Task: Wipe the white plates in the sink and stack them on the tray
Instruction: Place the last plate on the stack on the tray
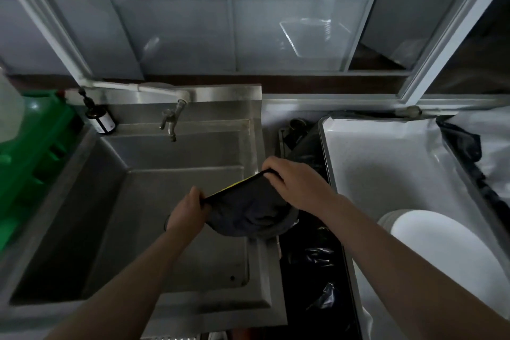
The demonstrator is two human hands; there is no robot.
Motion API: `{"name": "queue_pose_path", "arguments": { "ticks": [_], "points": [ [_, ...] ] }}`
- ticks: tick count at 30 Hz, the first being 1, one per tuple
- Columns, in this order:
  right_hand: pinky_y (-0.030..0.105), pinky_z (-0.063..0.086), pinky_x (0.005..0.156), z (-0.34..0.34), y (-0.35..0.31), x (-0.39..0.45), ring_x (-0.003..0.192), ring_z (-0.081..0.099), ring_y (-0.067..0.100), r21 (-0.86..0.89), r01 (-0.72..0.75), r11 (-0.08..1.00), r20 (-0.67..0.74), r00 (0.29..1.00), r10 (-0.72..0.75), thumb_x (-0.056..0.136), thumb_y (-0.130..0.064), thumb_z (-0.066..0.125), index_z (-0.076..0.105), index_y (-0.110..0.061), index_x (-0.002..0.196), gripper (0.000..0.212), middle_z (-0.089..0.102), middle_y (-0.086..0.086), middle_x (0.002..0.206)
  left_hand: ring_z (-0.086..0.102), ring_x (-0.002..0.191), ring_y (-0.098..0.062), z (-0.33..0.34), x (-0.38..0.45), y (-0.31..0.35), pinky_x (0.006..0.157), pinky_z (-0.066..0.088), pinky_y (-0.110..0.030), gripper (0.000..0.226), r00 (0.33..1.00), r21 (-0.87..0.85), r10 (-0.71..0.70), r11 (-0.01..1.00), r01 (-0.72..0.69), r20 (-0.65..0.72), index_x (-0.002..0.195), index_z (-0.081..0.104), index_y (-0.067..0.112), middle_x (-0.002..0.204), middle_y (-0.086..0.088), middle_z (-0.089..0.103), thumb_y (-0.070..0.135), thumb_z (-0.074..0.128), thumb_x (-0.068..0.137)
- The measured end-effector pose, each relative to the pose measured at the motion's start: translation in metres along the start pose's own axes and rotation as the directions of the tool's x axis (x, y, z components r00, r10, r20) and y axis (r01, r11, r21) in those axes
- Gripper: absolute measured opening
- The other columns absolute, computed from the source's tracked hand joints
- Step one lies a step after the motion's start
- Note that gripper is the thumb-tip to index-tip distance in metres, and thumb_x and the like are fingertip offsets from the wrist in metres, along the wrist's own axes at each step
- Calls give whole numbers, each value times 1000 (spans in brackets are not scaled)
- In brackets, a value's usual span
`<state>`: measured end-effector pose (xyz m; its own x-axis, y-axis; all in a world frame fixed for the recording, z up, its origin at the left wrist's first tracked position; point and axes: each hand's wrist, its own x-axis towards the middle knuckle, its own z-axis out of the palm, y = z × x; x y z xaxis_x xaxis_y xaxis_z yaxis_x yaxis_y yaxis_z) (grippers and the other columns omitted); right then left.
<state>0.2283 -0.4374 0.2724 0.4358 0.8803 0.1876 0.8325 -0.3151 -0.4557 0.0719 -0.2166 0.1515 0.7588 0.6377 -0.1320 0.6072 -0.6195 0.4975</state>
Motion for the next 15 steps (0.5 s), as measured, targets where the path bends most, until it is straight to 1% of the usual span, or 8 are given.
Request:
{"name": "queue_pose_path", "arguments": {
  "ticks": [1, 4, 7, 9, 11, 13, 15],
  "points": [
    [43, 49, 73, -6, -3, 2, 81, 62, 22, 0, 7, 1000, -13, 1000, -7, 100, -30, 47, 52, -23, 101, 9, 63, -3, 90, 61, 92, -38, -2, -1, -1, 69, 38, -39, 18, 1000, 1, -4, 1000, 4, 1, 94, 42, 14, 100, -17, 63, 21, 59, 95],
    [42, 49, 73, -20, -10, 8, 79, 61, 18, -11, 7, 1000, -41, 999, -8, 102, -28, 45, 53, -21, 100, 11, 63, -3, 88, 63, 90, -39, -13, -3, -6, 71, 42, -40, 20, 998, 11, 50, 999, -50, 26, 97, 42, 14, 99, -18, 65, 23, 60, 95],
    [42, 51, 72, -31, -10, 10, 77, 60, 15, -4, -8, 1000, -82, 997, 8, 103, -26, 44, 54, -20, 101, 12, 62, -4, 89, 59, 93, -35, -29, -1, -10, 76, 44, -40, 18, 991, 38, 114, 992, -117, 62, 96, 46, 16, 104, -15, 61, 22, 63, 95],
    [39, 51, 73, -40, -8, 10, 79, 61, 13, -14, -7, 1000, -100, 995, 6, 103, -26, 45, 55, -19, 103, 12, 62, -7, 91, 57, 95, -34, -40, 2, -12, 78, 43, -40, 10, 990, 33, 137, 990, -137, 16, 98, 53, 13, 106, -14, 59, 21, 59, 97],
    [38, 50, 73, -47, -6, 10, 81, 61, 13, -27, -6, 1000, -110, 994, 3, 103, -25, 46, 56, -18, 104, 12, 62, -7, 93, 57, 96, -34, -52, 6, -15, 79, 41, -38, 10, 987, 44, 158, 987, -157, -19, 102, 57, 10, 107, -13, 58, 18, 59, 97],
    [38, 50, 72, -53, -4, 10, 81, 61, 14, -48, -12, 999, -137, 991, 6, 102, -27, 46, 56, -19, 103, 13, 62, -7, 91, 58, 97, -35, -63, 7, -16, 79, 41, -38, 11, 984, 57, 174, 984, -171, -40, 104, 59, 8, 108, -14, 58, 14, 61, 95],
    [39, 50, 70, -59, -3, 11, 79, 62, 16, -75, -13, 997, -179, 984, 0, 102, -30, 46, 56, -21, 103, 13, 62, -7, 88, 59, 95, -35, -73, 5, -19, 78, 42, -38, 11, 988, 76, 146, 987, -142, -44, 104, 57, 9, 105, -14, 60, 14, 61, 95]
  ]
}}
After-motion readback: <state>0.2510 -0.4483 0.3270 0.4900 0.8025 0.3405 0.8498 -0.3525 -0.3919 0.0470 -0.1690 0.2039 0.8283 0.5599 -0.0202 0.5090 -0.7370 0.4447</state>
